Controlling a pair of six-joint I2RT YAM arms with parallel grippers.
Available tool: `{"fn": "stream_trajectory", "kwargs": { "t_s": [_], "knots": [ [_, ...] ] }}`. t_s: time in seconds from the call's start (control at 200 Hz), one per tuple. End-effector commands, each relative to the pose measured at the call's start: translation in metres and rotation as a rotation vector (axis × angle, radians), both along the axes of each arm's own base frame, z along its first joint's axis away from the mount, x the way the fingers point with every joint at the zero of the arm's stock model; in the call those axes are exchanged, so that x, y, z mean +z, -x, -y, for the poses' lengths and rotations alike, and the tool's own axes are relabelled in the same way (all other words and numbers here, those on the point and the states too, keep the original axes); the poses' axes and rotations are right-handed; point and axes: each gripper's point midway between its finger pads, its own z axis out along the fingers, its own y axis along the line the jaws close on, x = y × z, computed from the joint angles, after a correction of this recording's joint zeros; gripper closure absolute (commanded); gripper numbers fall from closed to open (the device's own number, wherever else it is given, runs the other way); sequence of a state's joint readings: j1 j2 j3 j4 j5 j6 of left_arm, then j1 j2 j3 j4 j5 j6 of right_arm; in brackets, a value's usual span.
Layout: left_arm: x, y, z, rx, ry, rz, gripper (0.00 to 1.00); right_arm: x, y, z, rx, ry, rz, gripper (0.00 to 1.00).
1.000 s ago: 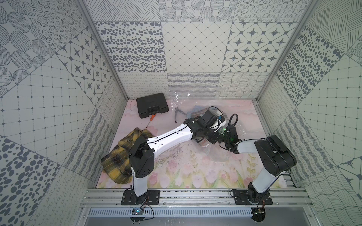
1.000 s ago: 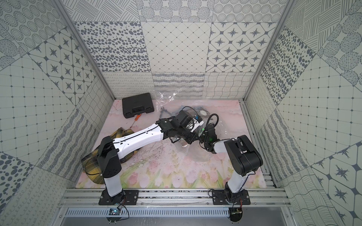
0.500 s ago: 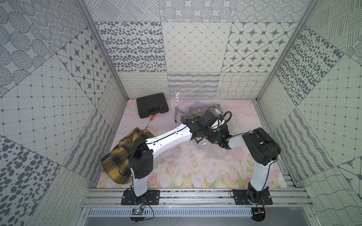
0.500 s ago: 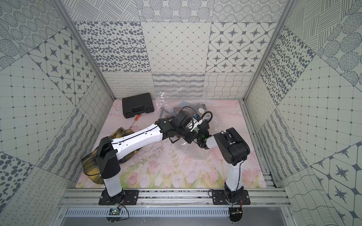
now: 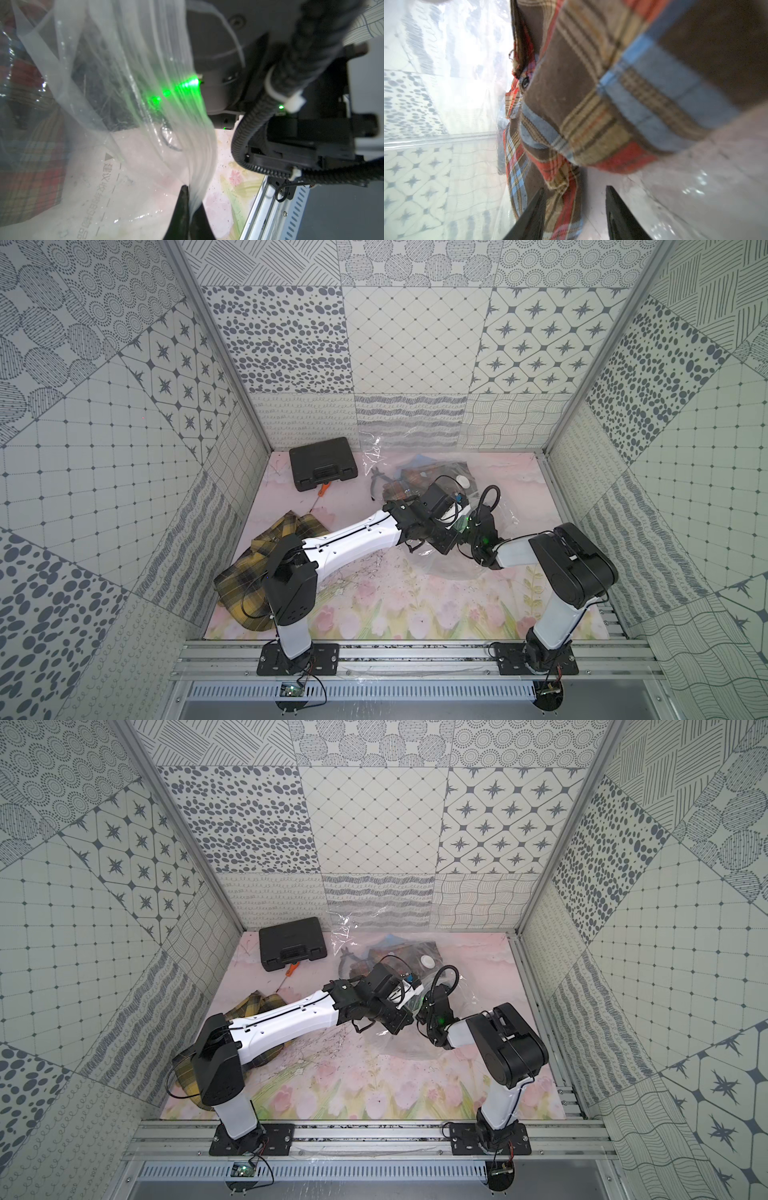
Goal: Place the folded shirt into the vacuum bag
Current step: Place the shirt in the vacuum bag.
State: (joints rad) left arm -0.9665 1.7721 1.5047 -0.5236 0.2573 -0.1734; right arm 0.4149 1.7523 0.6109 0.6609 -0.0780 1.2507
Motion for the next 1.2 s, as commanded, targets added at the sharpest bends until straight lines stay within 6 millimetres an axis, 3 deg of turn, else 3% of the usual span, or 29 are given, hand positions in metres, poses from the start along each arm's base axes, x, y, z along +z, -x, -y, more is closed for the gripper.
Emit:
{"fn": "stream_trajectory", "kwargs": {
  "t_s": [0.0,0.13,0.265,0.415,0.53,0.76,1.02,1.04,1.195],
  "knots": [
    [0.014,0.009,0.002,-0.042,0.058,-0.022,1.0,-0.006,0.003,0.01,-0.018,0.016,-0.028,0.59],
    [0.011,0.016,0.003,-0.048,0.076,-0.05,1.0,-0.011,-0.017,0.008,-0.038,-0.016,-0.028,0.74],
    [0.0,0.026,0.002,-0.049,0.075,-0.092,1.0,-0.008,-0.042,-0.005,-0.056,-0.064,-0.007,0.82],
    [-0.007,0.027,-0.002,-0.036,0.075,-0.084,1.0,-0.009,-0.062,-0.002,-0.134,-0.082,0.003,0.82],
    [-0.016,0.023,-0.013,-0.016,0.031,-0.065,1.0,-0.013,-0.063,-0.006,-0.119,-0.079,-0.013,0.78],
    [-0.022,-0.004,-0.033,0.091,0.014,-0.055,1.0,-0.011,-0.023,0.003,-0.075,-0.063,-0.026,0.56],
    [-0.015,-0.02,-0.031,0.103,0.016,-0.018,1.0,0.005,0.025,0.008,0.025,-0.017,-0.05,0.49],
    [-0.013,-0.022,-0.03,0.104,0.017,-0.012,1.0,-0.002,0.034,0.01,0.035,-0.002,-0.073,0.49],
    [-0.003,-0.036,-0.03,0.117,0.022,0.026,1.0,0.003,0.068,0.017,0.103,0.079,-0.103,0.49]
  ]
}}
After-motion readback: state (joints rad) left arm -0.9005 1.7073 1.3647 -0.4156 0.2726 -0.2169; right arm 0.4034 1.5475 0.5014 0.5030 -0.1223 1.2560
